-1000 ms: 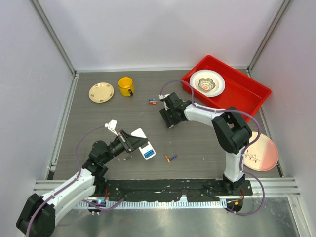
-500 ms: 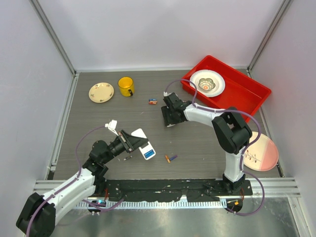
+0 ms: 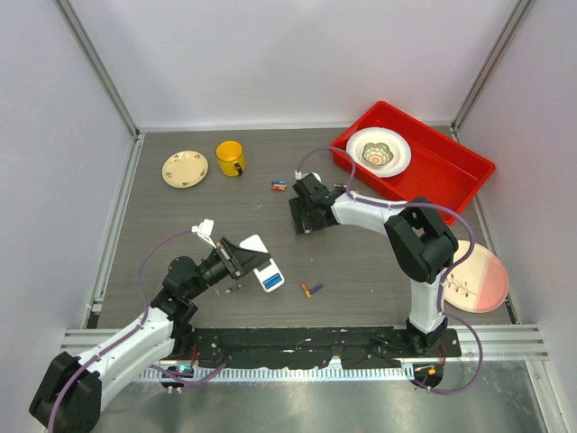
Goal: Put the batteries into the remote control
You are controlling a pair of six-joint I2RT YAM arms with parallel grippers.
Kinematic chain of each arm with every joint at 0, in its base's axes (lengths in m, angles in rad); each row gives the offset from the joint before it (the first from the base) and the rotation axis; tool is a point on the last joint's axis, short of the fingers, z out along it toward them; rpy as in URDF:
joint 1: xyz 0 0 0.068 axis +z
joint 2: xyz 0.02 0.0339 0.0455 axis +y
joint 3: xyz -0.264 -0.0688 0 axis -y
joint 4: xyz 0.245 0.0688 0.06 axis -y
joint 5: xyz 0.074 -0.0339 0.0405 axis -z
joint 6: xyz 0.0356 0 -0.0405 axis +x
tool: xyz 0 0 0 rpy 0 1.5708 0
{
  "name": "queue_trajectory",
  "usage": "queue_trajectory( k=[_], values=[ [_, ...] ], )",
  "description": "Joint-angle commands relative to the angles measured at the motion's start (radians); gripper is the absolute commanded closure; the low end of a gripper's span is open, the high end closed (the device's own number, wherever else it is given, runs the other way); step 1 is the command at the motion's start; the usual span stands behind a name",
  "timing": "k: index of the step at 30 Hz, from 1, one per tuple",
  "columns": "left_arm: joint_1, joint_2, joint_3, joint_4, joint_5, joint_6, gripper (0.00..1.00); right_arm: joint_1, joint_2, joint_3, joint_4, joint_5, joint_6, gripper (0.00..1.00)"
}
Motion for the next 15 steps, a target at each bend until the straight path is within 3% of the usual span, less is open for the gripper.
queue_trajectory(
  k=[1, 15],
  values=[
    [0.003, -0.012, 0.017, 0.069, 0.016, -0.009, 1.0, 0.008, 0.024, -0.012, -0.097, 0.003, -0.01, 0.28],
    [0.003, -0.024, 0.007, 0.064, 0.01, -0.015, 1.0, 0.008, 0.045, -0.026, -0.102, -0.009, -0.05, 0.45]
  ],
)
